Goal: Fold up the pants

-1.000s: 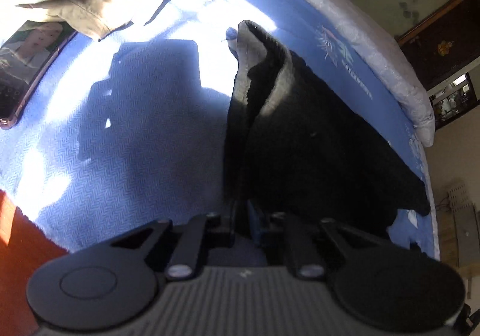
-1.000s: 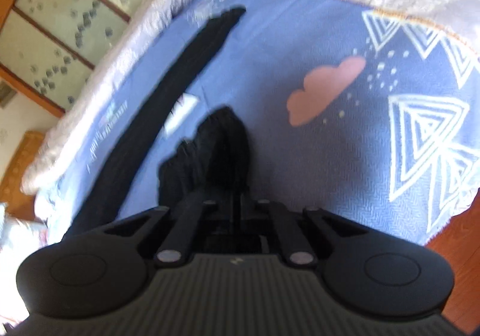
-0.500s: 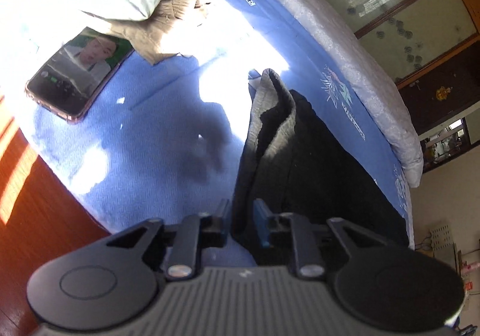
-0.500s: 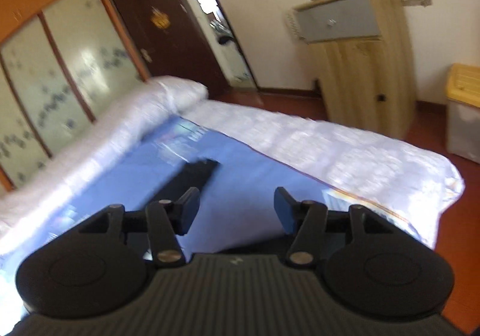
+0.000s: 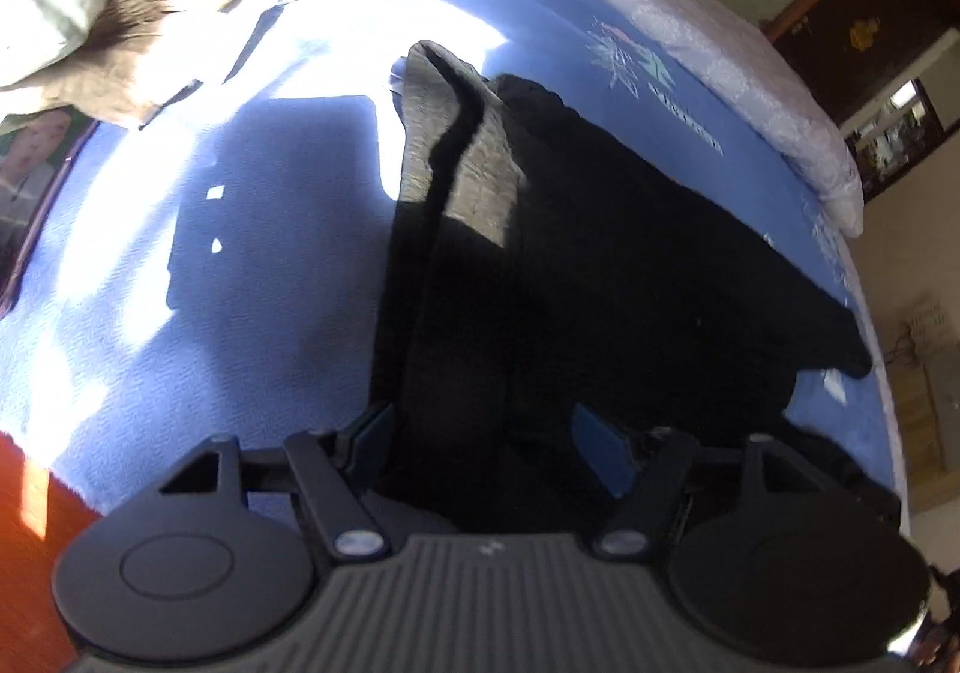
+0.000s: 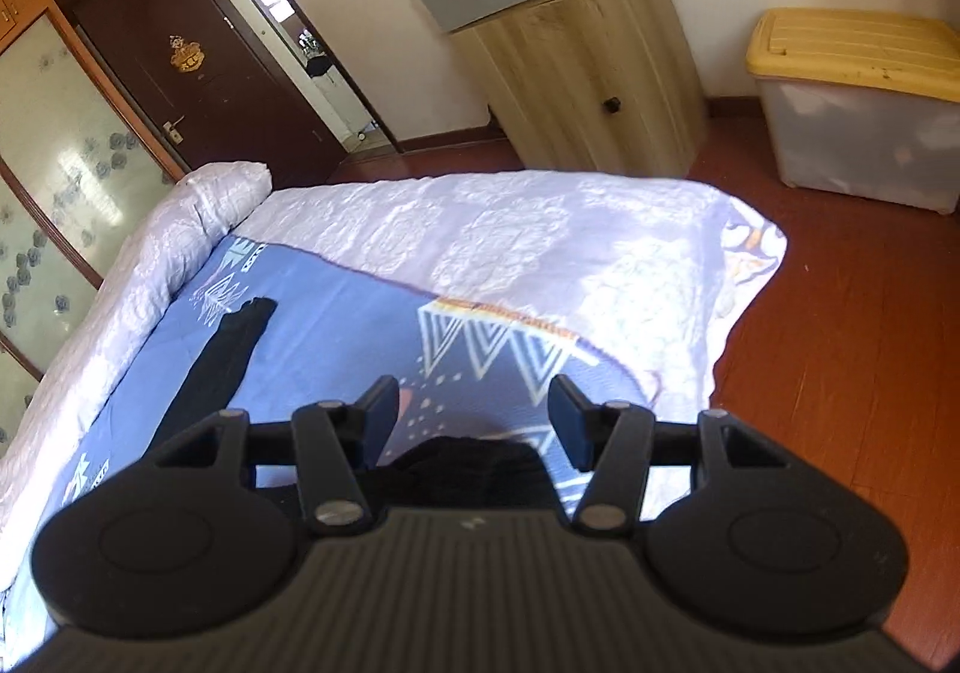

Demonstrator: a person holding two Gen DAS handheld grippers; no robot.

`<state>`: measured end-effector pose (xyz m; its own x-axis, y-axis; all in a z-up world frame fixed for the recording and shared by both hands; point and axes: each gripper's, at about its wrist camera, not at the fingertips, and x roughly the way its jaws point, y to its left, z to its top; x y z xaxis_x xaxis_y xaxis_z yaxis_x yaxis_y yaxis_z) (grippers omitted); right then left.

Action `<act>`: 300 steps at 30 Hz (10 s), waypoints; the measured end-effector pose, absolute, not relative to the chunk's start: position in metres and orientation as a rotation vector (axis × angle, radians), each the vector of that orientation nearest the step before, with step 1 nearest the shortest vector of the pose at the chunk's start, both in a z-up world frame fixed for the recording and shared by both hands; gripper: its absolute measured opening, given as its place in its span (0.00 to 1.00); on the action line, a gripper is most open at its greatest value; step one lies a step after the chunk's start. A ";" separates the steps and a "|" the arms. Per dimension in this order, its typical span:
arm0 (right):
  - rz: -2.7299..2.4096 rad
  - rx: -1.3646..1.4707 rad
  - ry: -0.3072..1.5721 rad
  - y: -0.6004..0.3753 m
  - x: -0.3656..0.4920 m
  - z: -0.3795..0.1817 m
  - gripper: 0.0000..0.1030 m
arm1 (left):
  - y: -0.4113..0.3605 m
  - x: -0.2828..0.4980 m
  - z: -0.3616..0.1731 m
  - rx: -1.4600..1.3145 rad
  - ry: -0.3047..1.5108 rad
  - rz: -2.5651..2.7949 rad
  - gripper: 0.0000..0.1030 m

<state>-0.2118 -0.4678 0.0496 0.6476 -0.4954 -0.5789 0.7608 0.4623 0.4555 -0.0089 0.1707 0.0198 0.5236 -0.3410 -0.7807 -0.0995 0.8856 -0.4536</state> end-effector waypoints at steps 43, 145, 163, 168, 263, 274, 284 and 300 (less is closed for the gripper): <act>-0.629 0.804 0.338 -0.548 -0.223 0.082 0.07 | 0.193 -0.010 0.013 -0.520 1.115 -0.004 0.36; -0.399 1.046 0.298 -0.613 -0.145 0.040 0.08 | 0.221 -0.019 0.015 -0.559 1.143 0.153 0.28; -0.540 0.989 0.437 -0.593 -0.191 -0.004 0.59 | 0.205 -0.013 0.014 -0.513 1.146 0.166 0.31; -0.564 0.932 0.467 -0.573 -0.169 -0.010 0.59 | 0.206 -0.014 0.015 -0.518 1.144 0.162 0.30; -0.374 0.901 0.462 -0.499 0.096 0.033 0.44 | 0.226 0.146 0.026 -0.964 0.804 0.033 0.61; -0.164 1.163 0.564 -0.383 -0.051 -0.026 0.47 | 0.226 0.051 -0.015 -1.042 0.915 0.020 0.61; -0.110 1.132 0.536 -0.372 -0.069 -0.037 0.37 | 0.202 0.079 -0.023 -1.044 0.940 -0.014 0.82; -0.388 1.035 0.454 -0.524 0.075 -0.012 0.69 | 0.193 0.109 -0.028 -1.014 0.900 0.064 0.83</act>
